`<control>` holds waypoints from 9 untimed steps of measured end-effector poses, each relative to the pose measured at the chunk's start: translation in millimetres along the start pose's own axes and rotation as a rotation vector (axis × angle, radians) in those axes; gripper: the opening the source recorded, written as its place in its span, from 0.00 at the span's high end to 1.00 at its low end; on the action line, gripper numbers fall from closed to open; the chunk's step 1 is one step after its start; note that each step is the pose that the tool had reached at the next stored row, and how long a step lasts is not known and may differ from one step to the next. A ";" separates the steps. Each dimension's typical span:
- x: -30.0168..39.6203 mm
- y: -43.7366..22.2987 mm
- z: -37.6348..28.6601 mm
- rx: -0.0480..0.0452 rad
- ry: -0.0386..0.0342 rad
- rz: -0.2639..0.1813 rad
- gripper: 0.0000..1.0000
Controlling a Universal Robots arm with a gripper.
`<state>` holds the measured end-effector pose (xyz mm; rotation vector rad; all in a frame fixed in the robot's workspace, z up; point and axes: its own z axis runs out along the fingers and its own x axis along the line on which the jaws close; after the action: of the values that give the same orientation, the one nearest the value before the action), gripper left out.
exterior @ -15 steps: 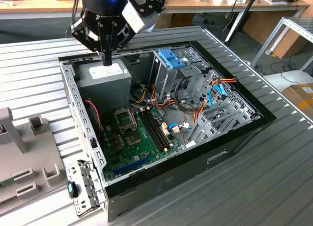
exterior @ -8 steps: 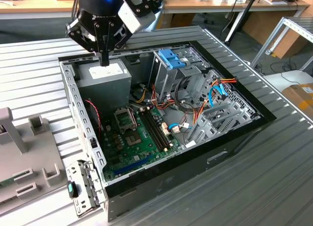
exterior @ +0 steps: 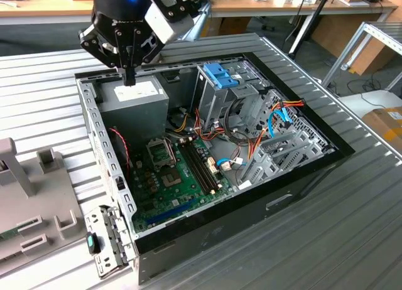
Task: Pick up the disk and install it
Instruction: 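Reach for the disk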
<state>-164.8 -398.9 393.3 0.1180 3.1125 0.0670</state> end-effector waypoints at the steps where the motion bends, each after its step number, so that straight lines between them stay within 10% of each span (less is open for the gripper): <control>1: 1.8 -0.1 0.0 0.0000 0.0000 0.000 0.89; 9: 19.9 -1.5 -0.5 0.0000 0.0000 0.000 0.89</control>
<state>-184.8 -398.9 393.3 0.1180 3.1125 0.0671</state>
